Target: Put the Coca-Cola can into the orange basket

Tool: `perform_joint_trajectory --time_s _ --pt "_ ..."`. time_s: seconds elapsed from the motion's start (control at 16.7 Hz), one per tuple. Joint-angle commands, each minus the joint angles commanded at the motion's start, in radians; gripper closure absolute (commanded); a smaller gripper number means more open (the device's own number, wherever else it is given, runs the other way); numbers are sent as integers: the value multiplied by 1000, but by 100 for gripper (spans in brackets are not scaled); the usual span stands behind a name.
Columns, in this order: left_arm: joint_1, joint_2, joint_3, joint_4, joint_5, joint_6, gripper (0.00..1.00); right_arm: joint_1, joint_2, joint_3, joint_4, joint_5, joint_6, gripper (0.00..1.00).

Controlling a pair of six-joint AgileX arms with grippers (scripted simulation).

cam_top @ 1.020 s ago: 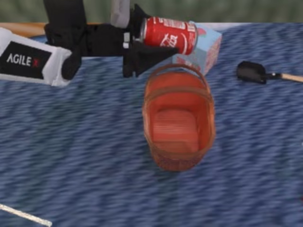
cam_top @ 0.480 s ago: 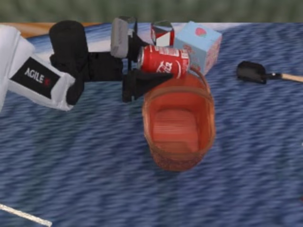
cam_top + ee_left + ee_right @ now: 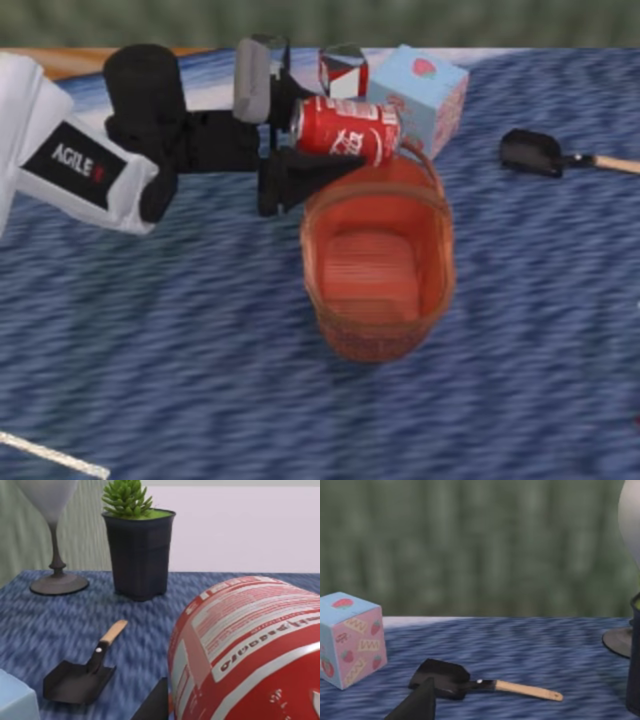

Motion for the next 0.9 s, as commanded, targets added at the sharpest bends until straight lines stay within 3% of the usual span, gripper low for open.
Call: perform_joint_trajectory --time_s 0.36,0.9 --pt "0 0 0 0 0 0 2 0 0 0 0 0 0 0" --pt "-4 -1 0 0 -1 0 0 0 0 0 0 0 0 0"
